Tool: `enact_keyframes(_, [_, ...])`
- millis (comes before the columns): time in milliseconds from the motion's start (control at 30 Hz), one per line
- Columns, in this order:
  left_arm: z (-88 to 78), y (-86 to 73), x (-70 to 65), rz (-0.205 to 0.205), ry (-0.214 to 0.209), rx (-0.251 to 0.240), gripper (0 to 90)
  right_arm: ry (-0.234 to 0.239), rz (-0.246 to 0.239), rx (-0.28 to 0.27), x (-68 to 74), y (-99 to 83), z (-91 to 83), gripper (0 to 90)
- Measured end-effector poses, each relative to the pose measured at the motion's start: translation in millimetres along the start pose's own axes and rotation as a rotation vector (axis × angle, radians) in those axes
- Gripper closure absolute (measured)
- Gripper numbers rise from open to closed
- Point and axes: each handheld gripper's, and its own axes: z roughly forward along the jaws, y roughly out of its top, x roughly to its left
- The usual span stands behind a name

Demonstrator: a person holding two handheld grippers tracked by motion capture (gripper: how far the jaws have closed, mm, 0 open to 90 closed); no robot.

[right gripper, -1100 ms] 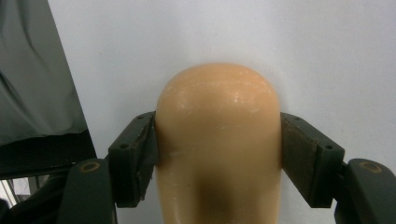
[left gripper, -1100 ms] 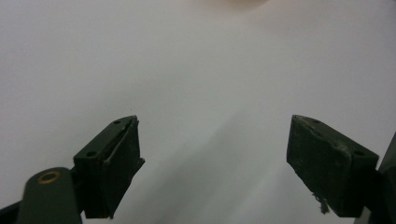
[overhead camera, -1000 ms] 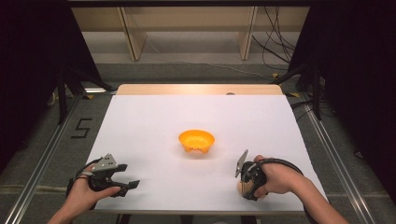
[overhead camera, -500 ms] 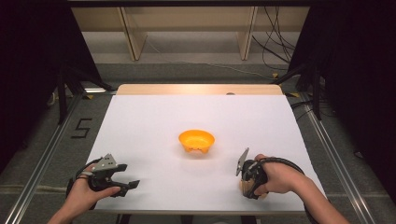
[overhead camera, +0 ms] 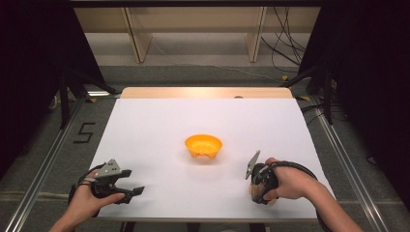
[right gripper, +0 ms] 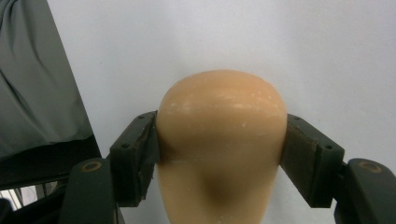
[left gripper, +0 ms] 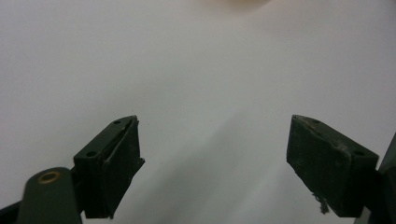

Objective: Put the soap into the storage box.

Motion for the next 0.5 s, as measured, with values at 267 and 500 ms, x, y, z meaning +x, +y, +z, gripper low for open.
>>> enact_keyframes(267, [0.1,0.0,-0.2,-0.004,-0.004,-0.005,17.2,0.010,-0.007,-0.021,-1.9,-0.3,-0.8,33.6])
enact_keyframes(500, [0.2,-0.1,0.1,-0.001,-0.002,0.000,17.3,-0.001,0.004,-0.051,-1.7,0.2,-5.1,33.7])
